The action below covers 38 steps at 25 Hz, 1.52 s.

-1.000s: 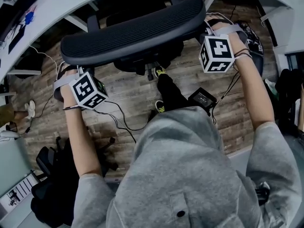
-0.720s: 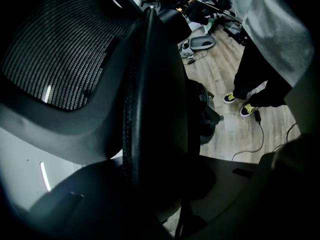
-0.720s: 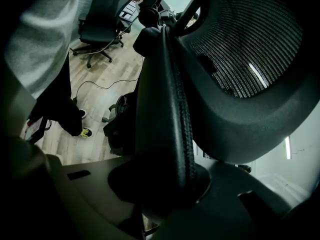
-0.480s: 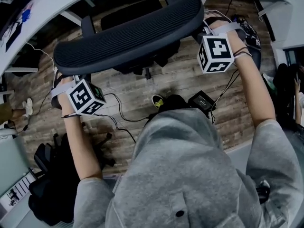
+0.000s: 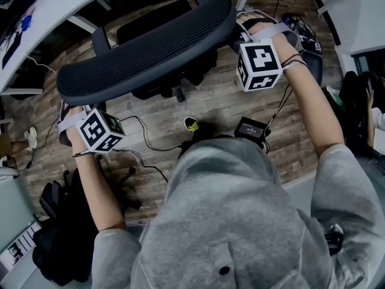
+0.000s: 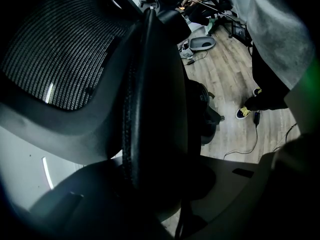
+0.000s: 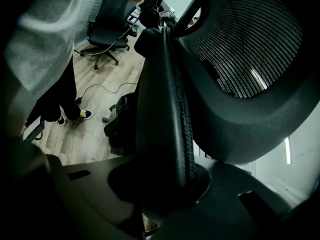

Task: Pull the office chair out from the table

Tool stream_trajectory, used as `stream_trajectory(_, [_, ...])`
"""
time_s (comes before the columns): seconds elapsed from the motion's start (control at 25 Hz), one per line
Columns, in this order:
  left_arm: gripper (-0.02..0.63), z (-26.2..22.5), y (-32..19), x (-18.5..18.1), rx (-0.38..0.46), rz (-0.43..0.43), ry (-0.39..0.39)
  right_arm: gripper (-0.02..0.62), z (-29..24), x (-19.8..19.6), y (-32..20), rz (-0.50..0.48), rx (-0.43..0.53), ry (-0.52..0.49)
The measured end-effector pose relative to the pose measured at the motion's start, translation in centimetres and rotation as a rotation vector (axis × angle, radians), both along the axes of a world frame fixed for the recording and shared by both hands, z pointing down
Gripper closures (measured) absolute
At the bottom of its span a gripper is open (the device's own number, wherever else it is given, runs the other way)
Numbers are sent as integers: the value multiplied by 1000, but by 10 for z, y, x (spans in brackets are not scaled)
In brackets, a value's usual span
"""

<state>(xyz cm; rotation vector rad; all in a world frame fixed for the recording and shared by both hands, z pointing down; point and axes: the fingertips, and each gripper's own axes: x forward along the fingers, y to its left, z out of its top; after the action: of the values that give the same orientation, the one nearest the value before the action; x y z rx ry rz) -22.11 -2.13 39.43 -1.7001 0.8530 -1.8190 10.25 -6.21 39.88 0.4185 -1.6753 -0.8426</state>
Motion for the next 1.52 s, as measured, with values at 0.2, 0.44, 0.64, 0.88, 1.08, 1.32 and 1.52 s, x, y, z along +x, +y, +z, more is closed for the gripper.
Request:
stream_trajectory(0.2, [508,3,20,2,-2,-14,-3,509,0,4,17,-15,-1,1])
stream_trajectory(0.44, [508,2,40,1,-4,-30,-9,509,-3,6,34,-30,-4,1])
stream_trajectory(0.64, [508,0,68,6,6,-36,-5,509,-4,10,59,-38,1,-1])
stream_trajectory(0.88, [506,3,97,15,8,-30,7,509,-3,16,87,-36,8,0])
stream_trajectory(1.08, [485,0,118,15,41,-18,26,487,-4,12,108,-35,25,-38])
stream_trajectory(1.32, [403,-14,124,2,214,-33,60,385,-17,14,110,7,169,-182])
stream_trajectory(1.52, [393,-31,140,-12,263,-130,264,360,-37,45,116,56,159,-225])
